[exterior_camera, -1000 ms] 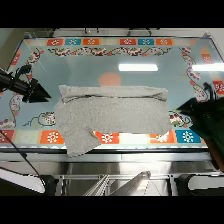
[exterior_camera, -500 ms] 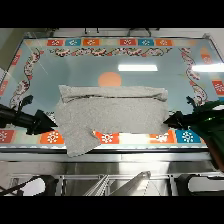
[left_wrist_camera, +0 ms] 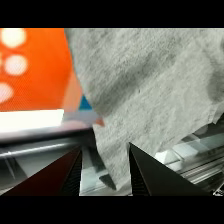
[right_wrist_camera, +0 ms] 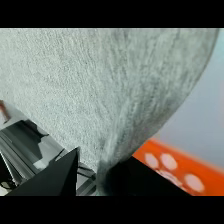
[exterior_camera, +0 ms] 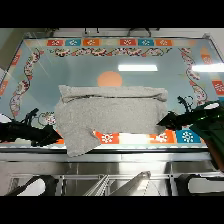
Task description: Fold the shirts.
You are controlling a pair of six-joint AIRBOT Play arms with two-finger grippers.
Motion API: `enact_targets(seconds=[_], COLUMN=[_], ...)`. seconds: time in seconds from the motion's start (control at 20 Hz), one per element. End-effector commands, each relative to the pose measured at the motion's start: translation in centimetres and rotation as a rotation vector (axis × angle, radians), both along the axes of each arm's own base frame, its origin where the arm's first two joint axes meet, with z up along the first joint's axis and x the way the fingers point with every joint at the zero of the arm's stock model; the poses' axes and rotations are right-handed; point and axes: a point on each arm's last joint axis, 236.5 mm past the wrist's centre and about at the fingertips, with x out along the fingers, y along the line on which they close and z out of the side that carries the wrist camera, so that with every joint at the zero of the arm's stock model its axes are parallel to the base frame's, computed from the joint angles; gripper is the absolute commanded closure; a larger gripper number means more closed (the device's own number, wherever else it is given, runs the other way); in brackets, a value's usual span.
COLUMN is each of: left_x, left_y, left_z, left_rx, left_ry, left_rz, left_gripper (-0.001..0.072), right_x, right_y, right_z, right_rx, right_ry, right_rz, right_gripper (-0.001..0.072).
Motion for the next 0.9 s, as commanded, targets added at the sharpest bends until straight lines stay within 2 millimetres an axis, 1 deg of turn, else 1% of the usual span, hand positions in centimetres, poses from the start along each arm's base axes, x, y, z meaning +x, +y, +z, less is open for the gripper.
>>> enact_targets(seconds=[0.0, 0.1, 0.2, 0.25, 0.3, 0.35, 0.4, 0.45, 0.5, 0.55, 0.65, 0.7, 0.75, 0.85], left_x=[2.6, 3.8, 3.9, 3.9, 4.1, 4.3, 4.4, 4.2, 3.8, 3.2, 1.9, 1.4, 1.3, 1.1], left_y=[-1.3, -2.7, -4.3, -4.9, -5.2, -5.3, -5.3, -5.1, -4.3, -3.0, 0.0, 1.2, 2.2, 3.5], left_z=[-2.6, -3.3, -3.8, -4.1, -4.2, -4.1, -3.8, -3.5, -3.3, -3.2, -2.9, -2.7, -2.5, -2.3], left_rx=[0.015, -0.002, -0.013, -0.015, -0.013, -0.012, -0.014, -0.014, 0.007, 0.046, 0.129, 0.151, 0.158, 0.15], left_ry=[-0.024, -0.021, 0.001, 0.008, 0.005, 0.0, -0.003, -0.002, 0.009, 0.033, 0.087, 0.104, 0.111, 0.107], left_rz=[0.01, -0.041, -0.135, -0.16, -0.175, -0.18, -0.185, -0.189, -0.198, -0.196, -0.183, -0.167, -0.138, -0.051], left_gripper=[0.0412, 0.0413, 0.0426, 0.0608, 0.071, 0.071, 0.0709, 0.0709, 0.071, 0.0709, 0.0706, 0.069, 0.0689, 0.0689], right_x=[1.5, 1.3, 0.9, 0.7, 0.5, 0.3, 0.0, -0.2, -0.4, -0.5, -0.4, -0.4, -0.4, -0.4], right_y=[-1.1, -0.9, -0.6, -0.5, -0.3, -0.2, -0.2, -0.4, -0.6, -1.0, -2.3, -3.0, -3.8, -5.1], right_z=[-1.2, -1.1, -0.8, -0.6, -0.5, -0.3, -0.3, -0.3, -0.1, 0.2, 1.0, 1.3, 1.6, 2.2], right_rx=[-0.072, -0.062, -0.044, -0.036, -0.025, -0.017, -0.018, -0.024, -0.024, -0.013, 0.004, 0.009, 0.015, 0.028], right_ry=[-0.043, -0.035, -0.024, -0.018, -0.012, -0.007, -0.003, -0.001, 0.003, 0.01, 0.016, 0.015, 0.022, 0.032], right_rz=[-0.047, -0.042, -0.03, -0.024, -0.016, -0.007, 0.003, 0.01, 0.01, -0.003, -0.054, -0.079, -0.111, -0.165], right_gripper=[0.0351, 0.0351, 0.0352, 0.0353, 0.0369, 0.0552, 0.0697, 0.0698, 0.0698, 0.0698, 0.0698, 0.0698, 0.0698, 0.0698])
